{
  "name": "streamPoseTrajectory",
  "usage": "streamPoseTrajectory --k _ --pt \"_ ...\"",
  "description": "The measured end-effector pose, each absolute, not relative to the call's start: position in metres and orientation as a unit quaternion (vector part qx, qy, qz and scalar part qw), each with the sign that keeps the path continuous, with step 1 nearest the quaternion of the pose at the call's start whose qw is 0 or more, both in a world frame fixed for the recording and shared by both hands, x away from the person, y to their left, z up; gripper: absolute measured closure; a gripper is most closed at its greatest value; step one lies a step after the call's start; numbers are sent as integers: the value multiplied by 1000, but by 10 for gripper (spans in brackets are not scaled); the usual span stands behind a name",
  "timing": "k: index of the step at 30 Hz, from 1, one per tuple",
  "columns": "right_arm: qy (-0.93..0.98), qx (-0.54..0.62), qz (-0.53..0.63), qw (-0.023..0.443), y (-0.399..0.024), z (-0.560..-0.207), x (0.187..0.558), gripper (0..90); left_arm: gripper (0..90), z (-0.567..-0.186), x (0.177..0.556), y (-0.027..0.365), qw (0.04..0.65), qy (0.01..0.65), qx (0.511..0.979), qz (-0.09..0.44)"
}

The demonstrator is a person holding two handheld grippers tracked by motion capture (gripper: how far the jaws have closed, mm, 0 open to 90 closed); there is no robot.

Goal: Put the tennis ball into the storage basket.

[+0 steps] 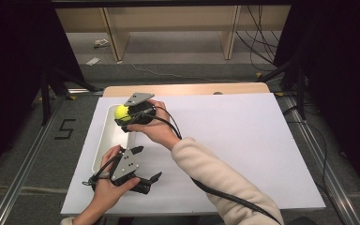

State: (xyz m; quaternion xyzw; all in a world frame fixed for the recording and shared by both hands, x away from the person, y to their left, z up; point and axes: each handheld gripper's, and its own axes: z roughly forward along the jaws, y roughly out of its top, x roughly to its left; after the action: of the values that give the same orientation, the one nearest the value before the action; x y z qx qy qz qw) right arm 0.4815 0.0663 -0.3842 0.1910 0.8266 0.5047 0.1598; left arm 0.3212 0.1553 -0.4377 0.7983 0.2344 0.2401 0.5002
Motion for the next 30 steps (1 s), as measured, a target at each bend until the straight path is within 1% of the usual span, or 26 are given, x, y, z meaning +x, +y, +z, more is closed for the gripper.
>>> streamPoseTrajectory --k 30 --pt "834 185 496 153 79 -387 485 261 0 -437 321 155 501 234 798 238"
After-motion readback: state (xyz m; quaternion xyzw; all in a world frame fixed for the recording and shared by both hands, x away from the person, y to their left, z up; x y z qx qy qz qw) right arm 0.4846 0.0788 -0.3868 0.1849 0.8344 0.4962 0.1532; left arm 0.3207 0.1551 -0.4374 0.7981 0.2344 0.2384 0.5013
